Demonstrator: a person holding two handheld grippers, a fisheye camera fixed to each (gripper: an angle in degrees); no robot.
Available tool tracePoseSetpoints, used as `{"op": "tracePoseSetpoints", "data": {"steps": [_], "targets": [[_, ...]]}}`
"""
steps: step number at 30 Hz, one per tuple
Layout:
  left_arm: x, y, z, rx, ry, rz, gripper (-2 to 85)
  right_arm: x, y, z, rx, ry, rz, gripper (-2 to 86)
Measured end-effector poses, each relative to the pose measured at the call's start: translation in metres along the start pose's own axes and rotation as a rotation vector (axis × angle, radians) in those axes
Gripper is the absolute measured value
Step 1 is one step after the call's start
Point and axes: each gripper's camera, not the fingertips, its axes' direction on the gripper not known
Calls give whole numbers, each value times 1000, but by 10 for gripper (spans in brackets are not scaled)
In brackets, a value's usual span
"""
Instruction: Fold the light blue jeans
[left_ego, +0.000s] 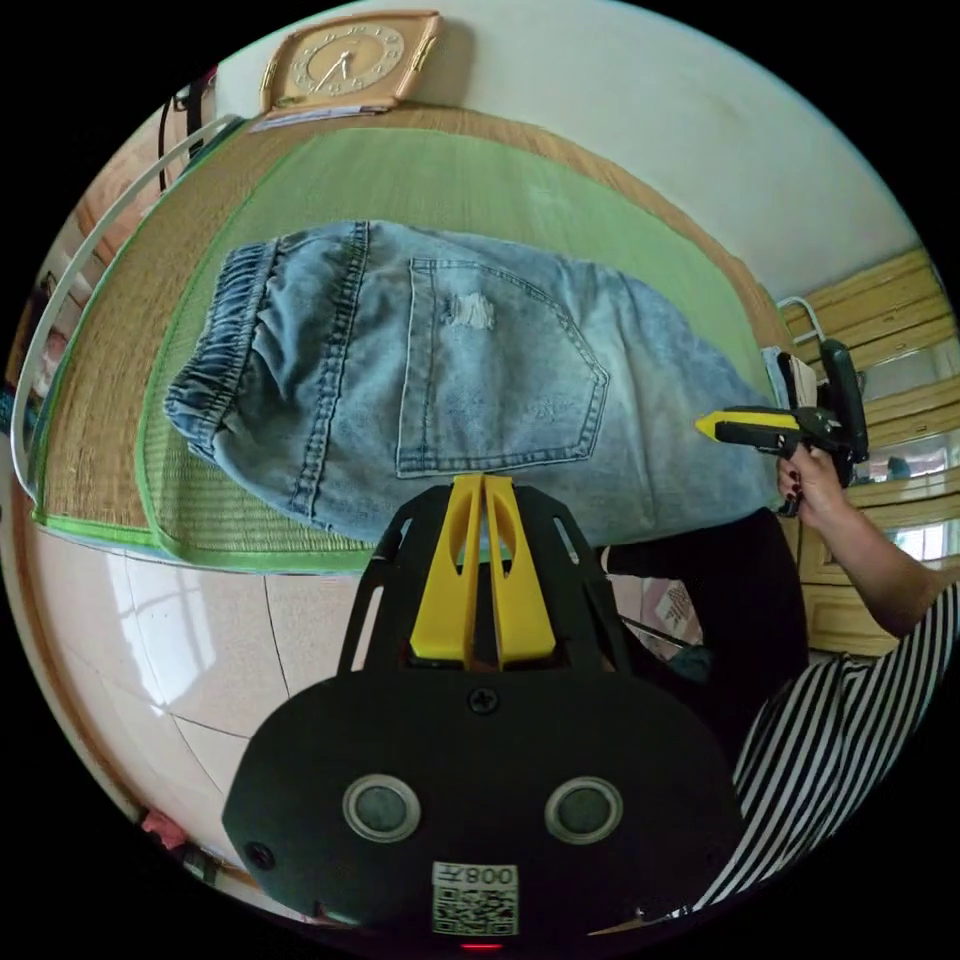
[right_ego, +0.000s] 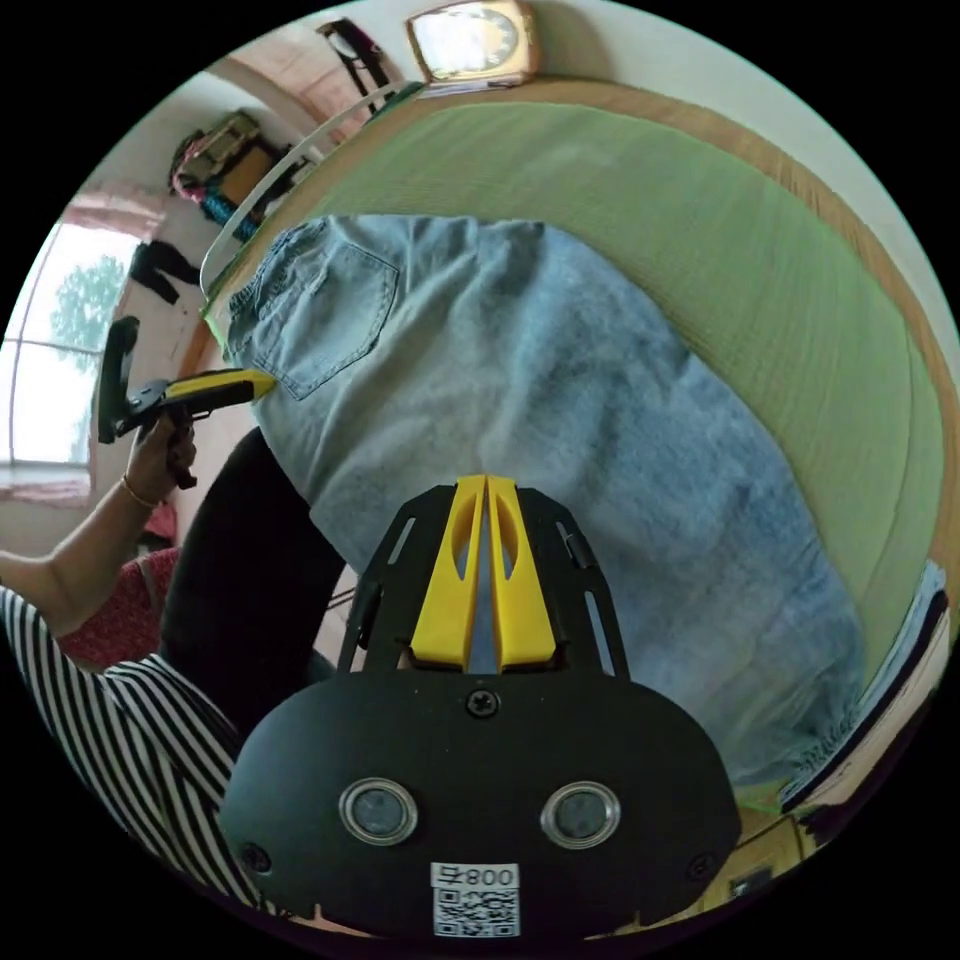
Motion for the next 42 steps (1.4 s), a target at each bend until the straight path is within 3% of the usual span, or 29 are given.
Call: {"op": "tracePoseSetpoints", "data": {"steps": [5,8,9,12,18,26,35,38,42], "targets": [[52,-20,15,-53,68,112,1,29,49,-32,83,37,100,2],[73,-31,43,-144,55,107,1,61,90,-23,23,89,216,2],[75,-32,44,-137,60,98,1,73,104,-15,-18,70,251,2],[92,-45,44,-156,80,62,1,89,127,-29,92,-14,304,2],[167,-86,50,-146,97,175,1,120,109,-60,256,30,267,1],[313,-164,92,-193,164,438,1,163,100,-32,154,55,281,1],[446,-209,152,-329,135,659,1,170,244,-64,232,-4,287,1],[473,-221,167,-347,124,671,1,179,284,-48,159,-2,344,1],[506,-242,168,-354,99,650,1,192,319,-50,197,-40,392,2]]}}
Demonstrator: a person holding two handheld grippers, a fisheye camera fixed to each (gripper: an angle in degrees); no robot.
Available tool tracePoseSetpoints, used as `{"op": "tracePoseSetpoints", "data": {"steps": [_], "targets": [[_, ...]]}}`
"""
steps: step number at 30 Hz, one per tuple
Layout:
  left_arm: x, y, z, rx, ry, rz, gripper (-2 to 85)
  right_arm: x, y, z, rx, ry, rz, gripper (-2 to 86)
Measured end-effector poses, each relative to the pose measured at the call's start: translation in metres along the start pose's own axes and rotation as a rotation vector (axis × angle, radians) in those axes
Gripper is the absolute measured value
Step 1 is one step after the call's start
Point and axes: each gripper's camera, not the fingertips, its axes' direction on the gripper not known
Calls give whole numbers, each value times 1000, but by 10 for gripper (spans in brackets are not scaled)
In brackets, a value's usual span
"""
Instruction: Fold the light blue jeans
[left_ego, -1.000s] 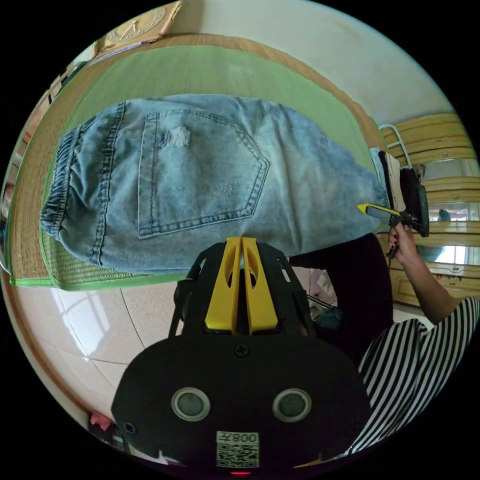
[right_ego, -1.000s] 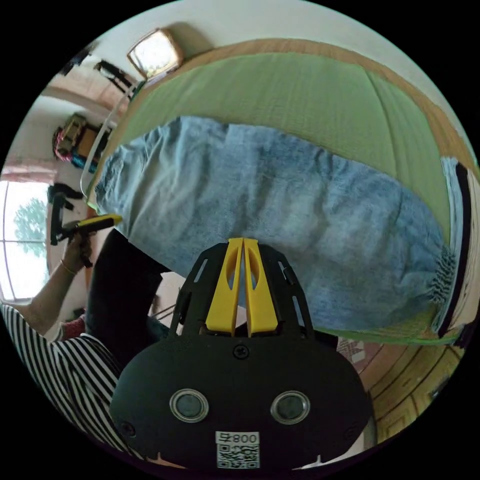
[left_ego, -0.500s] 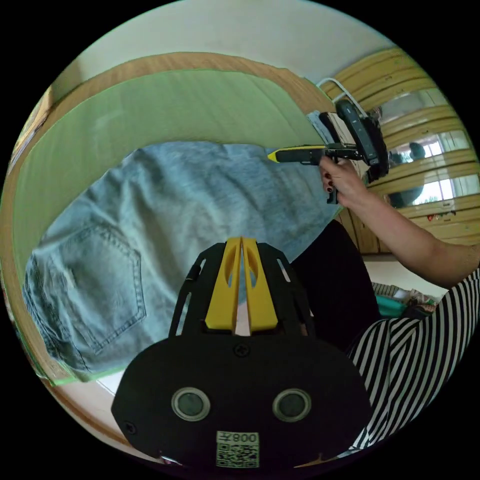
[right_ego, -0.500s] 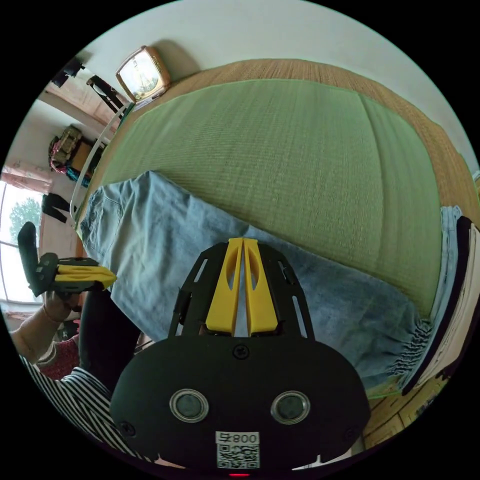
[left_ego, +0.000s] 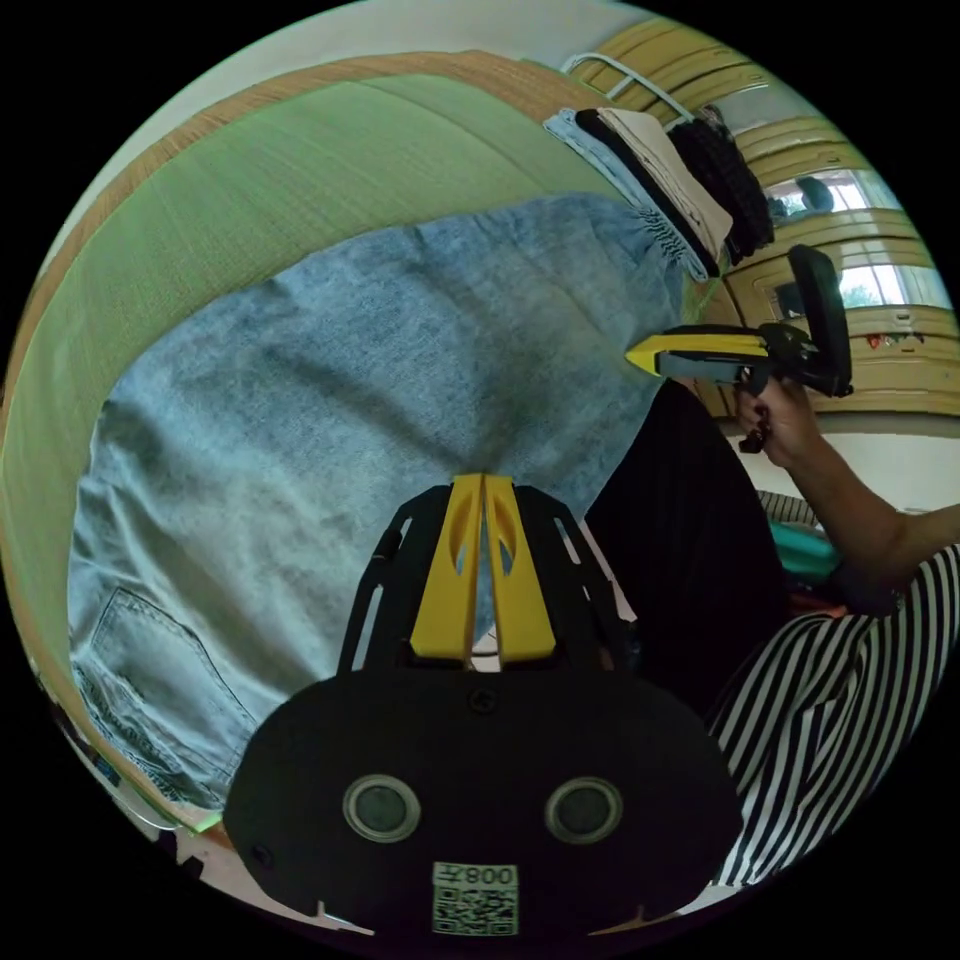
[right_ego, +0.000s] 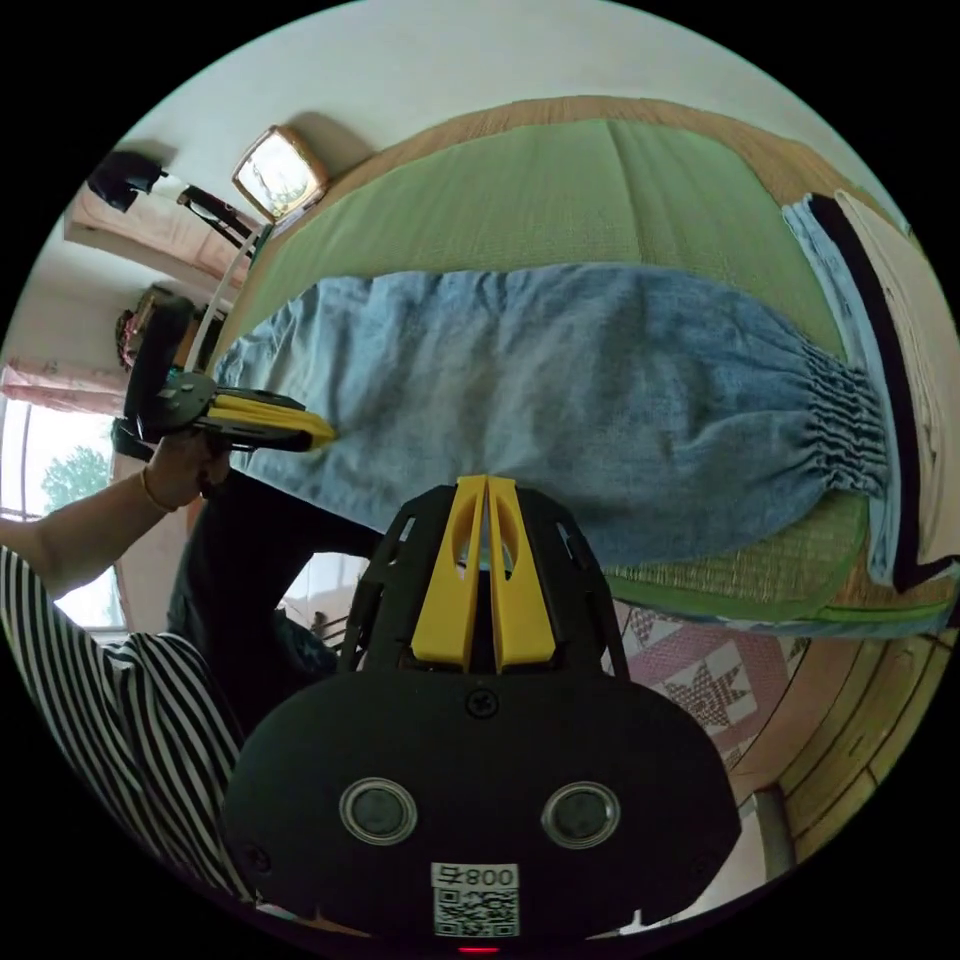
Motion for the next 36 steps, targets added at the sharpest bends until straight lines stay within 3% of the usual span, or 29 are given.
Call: {"op": "tracePoseSetpoints", "data": {"steps": [4,7,11,17,26,36], "targets": [[24,-48,-3,3,43,25,1,27,24,-5,32,23,32,3],[40,-90,8,-99,20,35,2,57,41,-17,79,-117,113,5],[62,-154,-7,-10,206,89,4,92,71,-47,213,-122,215,14],[110,-269,-17,51,251,235,30,175,117,-84,421,-155,478,76],[189,-428,-6,-40,192,427,105,233,125,-84,409,-183,540,102],[251,-516,18,-189,84,598,101,268,138,-83,435,-270,533,72]]}}
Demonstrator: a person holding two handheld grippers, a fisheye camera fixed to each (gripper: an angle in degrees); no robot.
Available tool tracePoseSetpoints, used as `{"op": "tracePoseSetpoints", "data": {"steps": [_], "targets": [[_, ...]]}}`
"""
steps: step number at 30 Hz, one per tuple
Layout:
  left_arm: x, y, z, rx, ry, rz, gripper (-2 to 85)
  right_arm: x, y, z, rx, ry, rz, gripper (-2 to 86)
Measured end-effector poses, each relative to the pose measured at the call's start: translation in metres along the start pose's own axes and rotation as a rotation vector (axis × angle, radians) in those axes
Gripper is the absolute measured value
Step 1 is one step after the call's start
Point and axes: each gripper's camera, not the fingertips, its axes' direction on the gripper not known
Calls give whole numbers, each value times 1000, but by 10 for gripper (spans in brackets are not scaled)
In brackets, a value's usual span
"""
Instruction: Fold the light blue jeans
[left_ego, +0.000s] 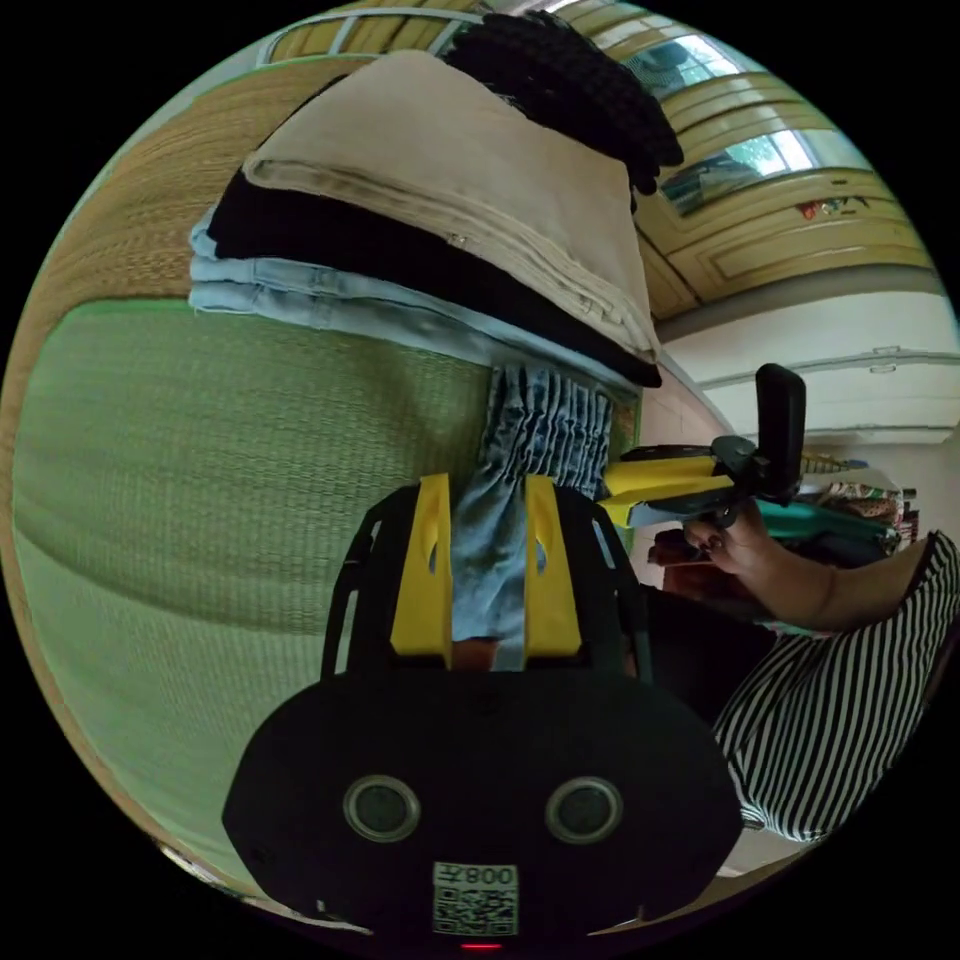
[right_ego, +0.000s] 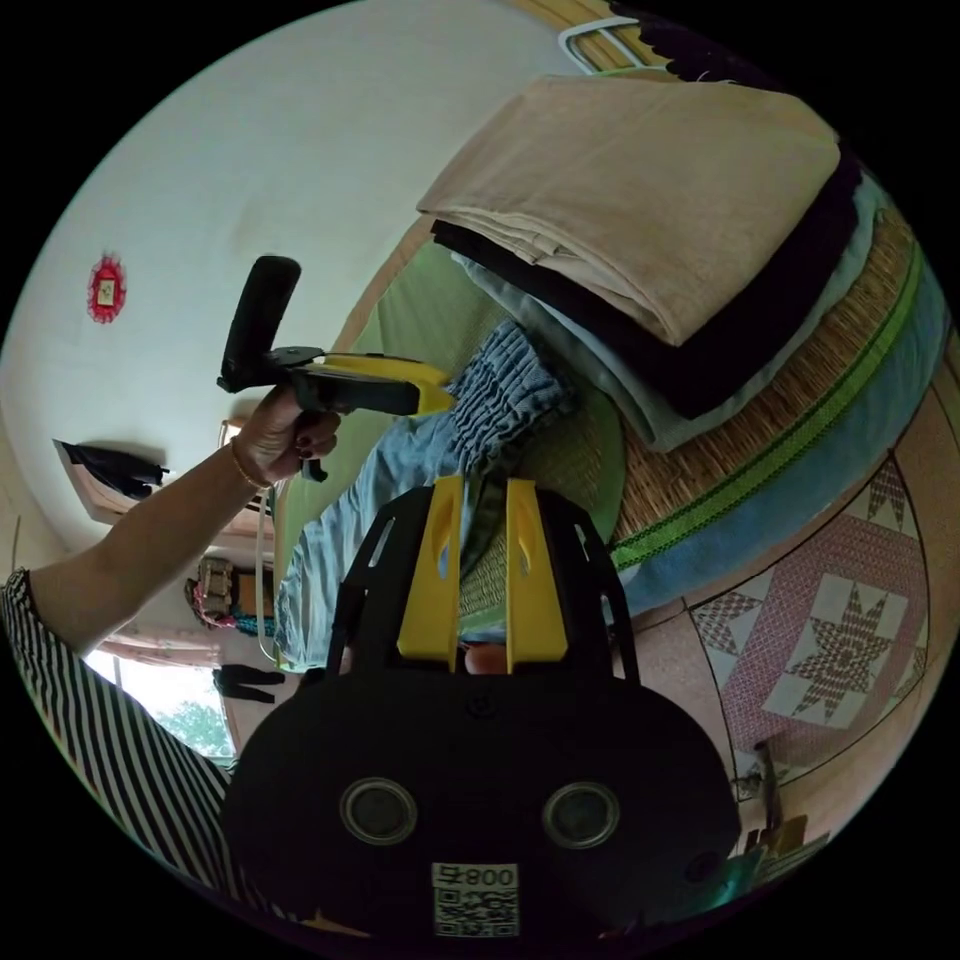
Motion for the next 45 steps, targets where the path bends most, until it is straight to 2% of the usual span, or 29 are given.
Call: {"op": "tracePoseSetpoints", "data": {"steps": [8,13,24,36,45], "targets": [[3,-36,-7,-19,93,-4,48,28,-2,-4,1,-122,43,40],[13,-52,-22,-22,77,31,33,43,3,-12,25,-204,79,27],[33,-58,-37,-55,13,77,29,37,10,-10,22,-160,62,22],[56,-7,-78,25,-7,127,25,-12,29,-13,71,-121,-23,21],[74,80,-123,155,-47,165,24,-85,49,-13,110,-87,-168,21]]}}
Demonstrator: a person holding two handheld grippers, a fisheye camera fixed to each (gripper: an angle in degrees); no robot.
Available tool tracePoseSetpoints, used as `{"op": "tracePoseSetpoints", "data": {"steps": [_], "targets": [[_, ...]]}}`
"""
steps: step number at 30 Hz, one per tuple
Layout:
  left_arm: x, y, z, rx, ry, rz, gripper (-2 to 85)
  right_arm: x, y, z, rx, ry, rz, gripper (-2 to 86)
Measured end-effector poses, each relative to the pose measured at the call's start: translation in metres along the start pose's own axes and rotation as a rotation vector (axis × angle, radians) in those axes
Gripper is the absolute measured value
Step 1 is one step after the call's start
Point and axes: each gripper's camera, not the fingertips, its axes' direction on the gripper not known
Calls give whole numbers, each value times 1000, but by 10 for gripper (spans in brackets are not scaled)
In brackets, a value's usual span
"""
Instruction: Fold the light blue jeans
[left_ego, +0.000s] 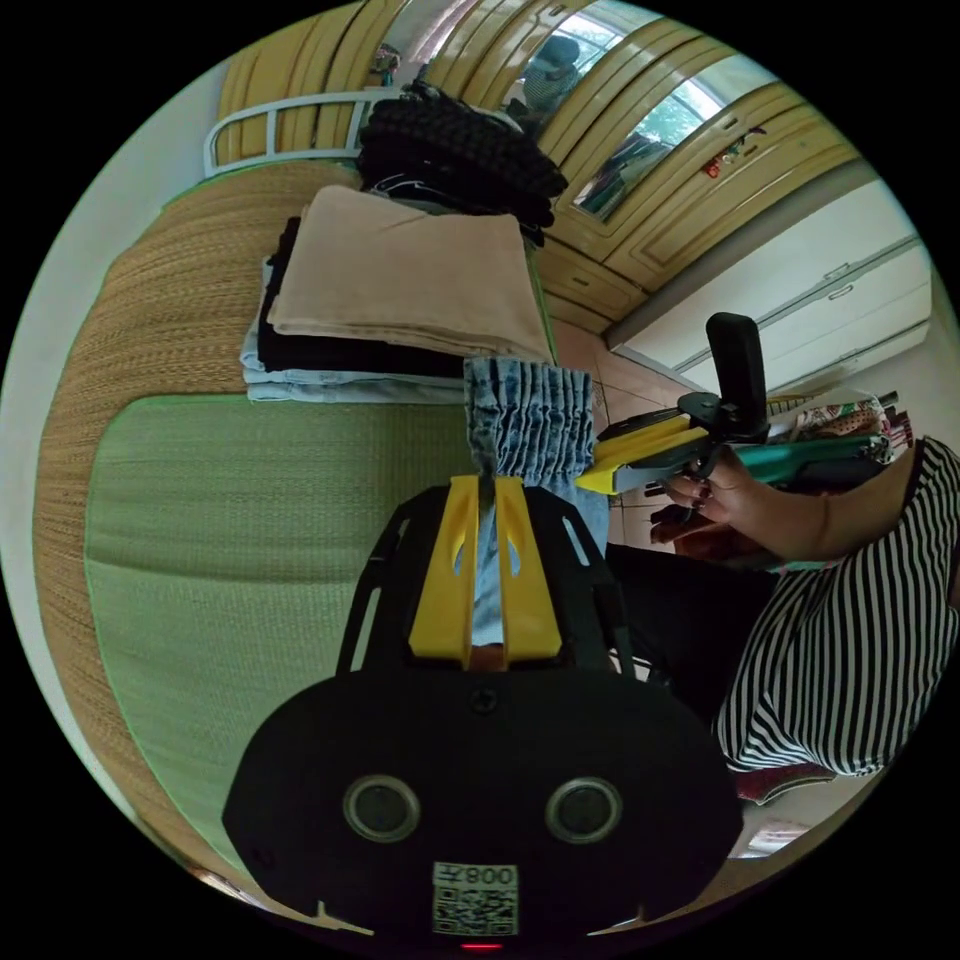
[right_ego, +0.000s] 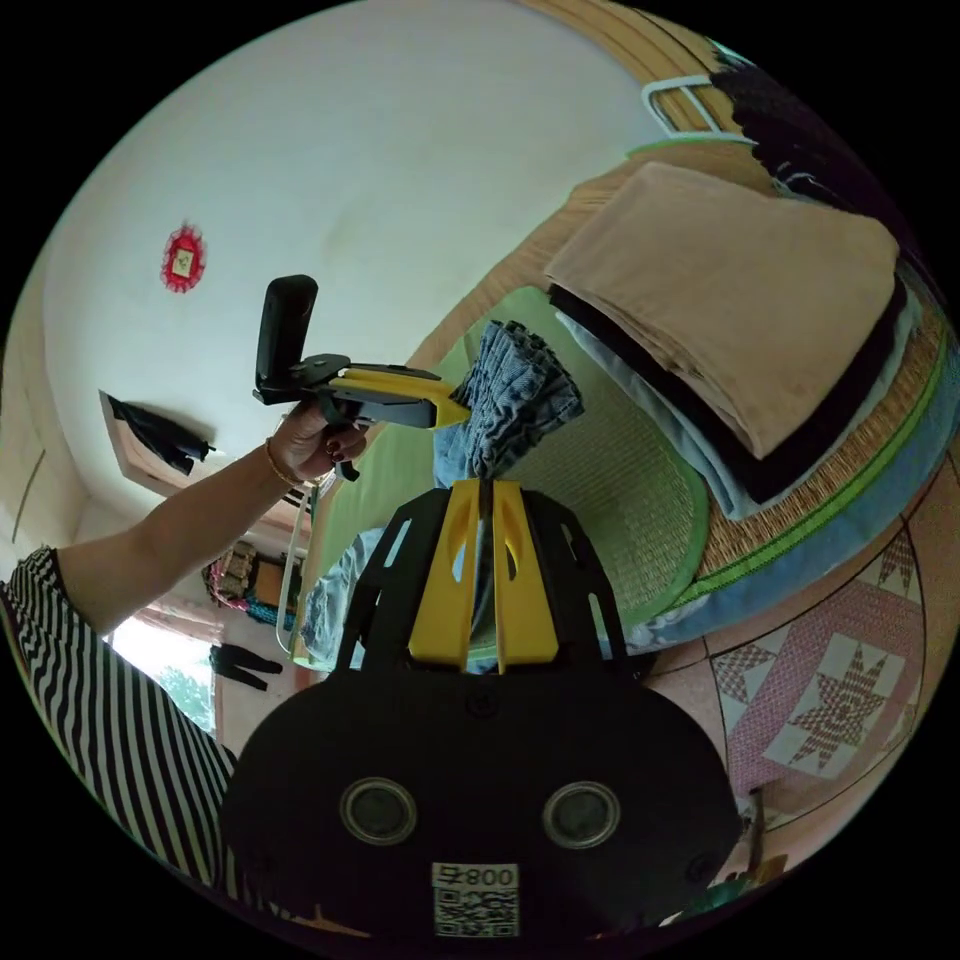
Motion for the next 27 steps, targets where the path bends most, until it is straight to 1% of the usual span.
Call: {"op": "tracePoseSetpoints", "data": {"steps": [5,11,19,27], "targets": [[10,62,-34,84,2,-26,24,-48,5,11,-6,15,-101,21],[21,142,-64,145,-14,-66,22,-108,15,40,-45,3,-215,21],[23,263,-86,195,-6,-173,20,-184,31,107,-172,-62,-333,23],[14,372,-75,190,27,-327,18,-227,51,184,-321,-59,-394,24]]}}
